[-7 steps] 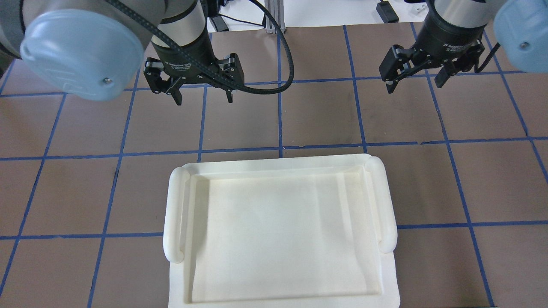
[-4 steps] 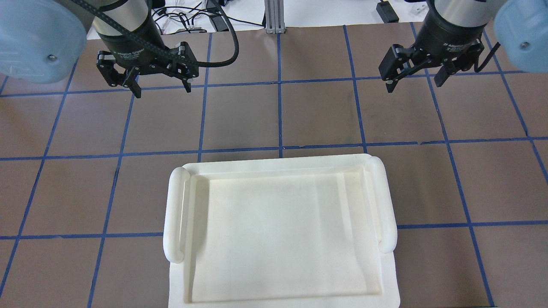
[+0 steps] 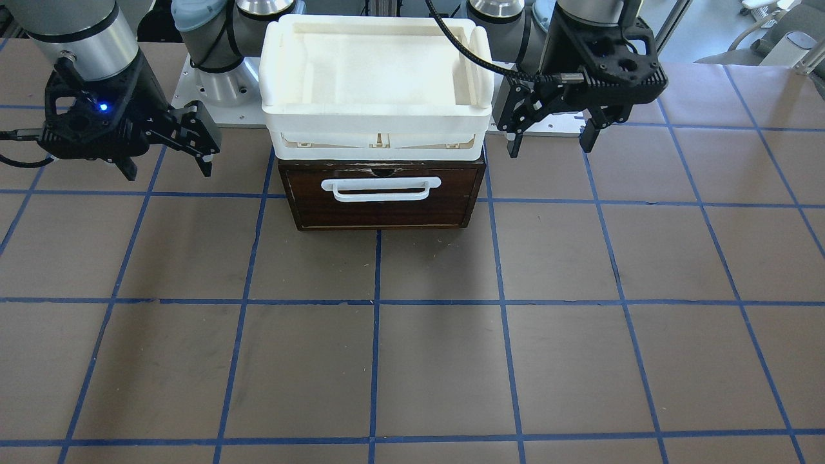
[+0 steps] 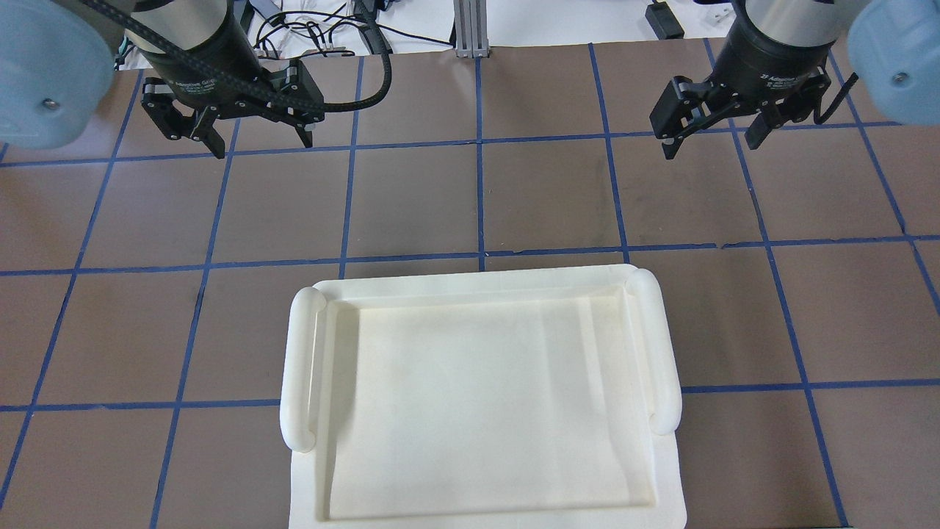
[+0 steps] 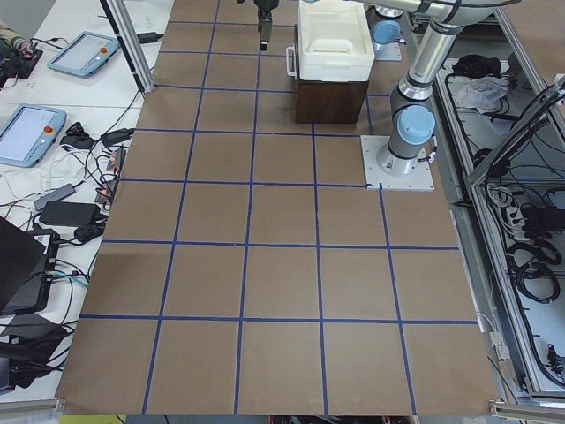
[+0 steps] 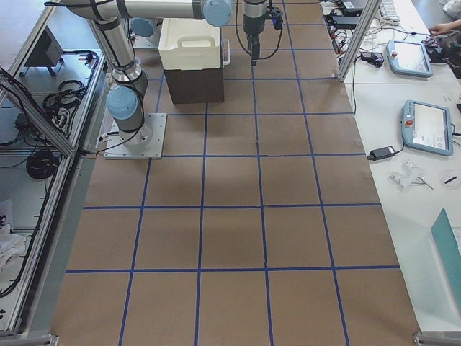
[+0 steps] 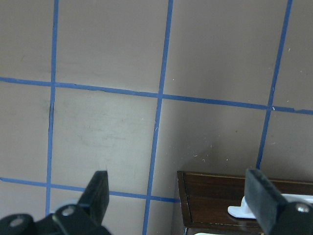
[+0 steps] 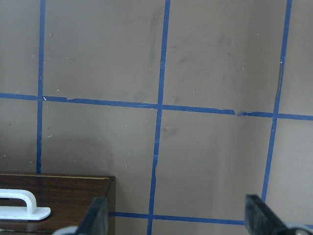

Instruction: Put scissors in drawer and close it

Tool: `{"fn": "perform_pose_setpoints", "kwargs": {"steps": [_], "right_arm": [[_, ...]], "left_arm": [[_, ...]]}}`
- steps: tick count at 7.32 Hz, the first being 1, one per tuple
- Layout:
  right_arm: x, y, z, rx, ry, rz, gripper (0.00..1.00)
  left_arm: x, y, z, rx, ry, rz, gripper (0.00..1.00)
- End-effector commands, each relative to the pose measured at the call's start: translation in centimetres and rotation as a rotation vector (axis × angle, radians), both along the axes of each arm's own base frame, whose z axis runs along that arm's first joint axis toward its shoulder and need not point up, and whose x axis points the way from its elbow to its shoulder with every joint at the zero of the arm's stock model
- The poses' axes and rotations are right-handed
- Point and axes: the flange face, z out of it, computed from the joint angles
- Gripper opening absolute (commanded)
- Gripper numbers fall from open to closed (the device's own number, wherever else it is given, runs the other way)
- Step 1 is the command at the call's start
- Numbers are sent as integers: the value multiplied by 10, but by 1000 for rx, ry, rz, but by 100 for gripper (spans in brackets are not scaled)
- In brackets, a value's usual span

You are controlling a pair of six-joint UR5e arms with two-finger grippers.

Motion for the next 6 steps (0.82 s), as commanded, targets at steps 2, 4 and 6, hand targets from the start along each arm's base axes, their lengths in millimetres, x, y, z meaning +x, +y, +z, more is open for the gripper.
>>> {"fn": "perform_pose_setpoints", "kwargs": {"steps": [2,4,6], "right_arm": [[0,0,0,1,0,-3,100],[0,0,0,1,2,-3,100],[0,0,0,-1,2,-3,100]], "left_arm": [[-1,7,-16,20,-14,-36,100],[-1,-1,-15,3,-12,-42,100],[2,-6,-12,-1,-13,-35,100]]}}
